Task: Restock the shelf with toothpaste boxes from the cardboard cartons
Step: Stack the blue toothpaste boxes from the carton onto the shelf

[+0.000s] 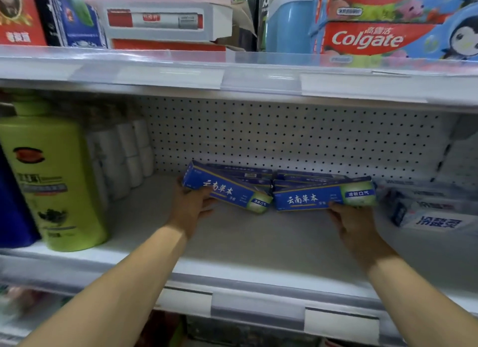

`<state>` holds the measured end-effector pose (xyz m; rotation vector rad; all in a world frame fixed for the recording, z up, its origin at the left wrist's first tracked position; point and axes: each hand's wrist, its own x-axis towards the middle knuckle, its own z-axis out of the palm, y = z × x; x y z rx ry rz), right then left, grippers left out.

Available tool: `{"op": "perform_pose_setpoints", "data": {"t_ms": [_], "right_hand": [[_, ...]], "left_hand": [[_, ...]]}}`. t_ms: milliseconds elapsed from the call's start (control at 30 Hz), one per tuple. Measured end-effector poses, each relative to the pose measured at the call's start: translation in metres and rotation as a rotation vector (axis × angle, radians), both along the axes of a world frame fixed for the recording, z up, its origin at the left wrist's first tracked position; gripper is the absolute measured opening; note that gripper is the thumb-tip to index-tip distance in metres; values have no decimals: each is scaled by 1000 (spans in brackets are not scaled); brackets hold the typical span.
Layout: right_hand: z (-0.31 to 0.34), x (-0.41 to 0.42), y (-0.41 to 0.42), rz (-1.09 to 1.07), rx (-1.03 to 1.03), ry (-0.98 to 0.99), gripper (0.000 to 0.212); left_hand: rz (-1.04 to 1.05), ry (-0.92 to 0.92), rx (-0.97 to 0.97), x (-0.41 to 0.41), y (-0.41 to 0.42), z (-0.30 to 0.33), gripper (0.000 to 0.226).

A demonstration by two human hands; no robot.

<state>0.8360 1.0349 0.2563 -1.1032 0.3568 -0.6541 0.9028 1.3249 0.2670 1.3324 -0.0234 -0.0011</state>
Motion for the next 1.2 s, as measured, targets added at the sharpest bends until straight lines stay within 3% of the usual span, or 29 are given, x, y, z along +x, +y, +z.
{"op": "perform_pose_setpoints", "data": {"t_ms": [133,267,333,433,500,600,667,833,1000,1133,1200], "right_hand": [[1,-4,0,6,25,10,35],[1,-8,2,-17,42,55,27],[1,-9,2,-42,64,66,17],[2,-12,0,-77,78,58,22],[4,-17,1,-58,72,39,28],[6,-24,0,-61,33,79,8],[8,-28,-2,-76,-8,107,6],[10,-31,-14,-152,-237,166,32],[9,-27,-27,-223,-748,363,23],[-6,-13,-51,-139,-825,409,44],[-35,12,-87,-120,-870,502,66]], "left_hand": [[114,-62,103,-2,18,5,36],[153,-244,453,-1,33,2,29],[119,-250,598,6,39,-3,28],[152,-167,903,24,46,-12,47],[129,-133,965,33,44,-14,46],[111,-119,1002,41,36,-11,45],[132,-137,994,48,32,-11,47],[273,-262,1181,41,25,-9,64],[229,-451,1297,21,12,-2,70],[204,-502,1326,3,-2,0,65],[191,-491,1384,-5,-7,2,61]]}}
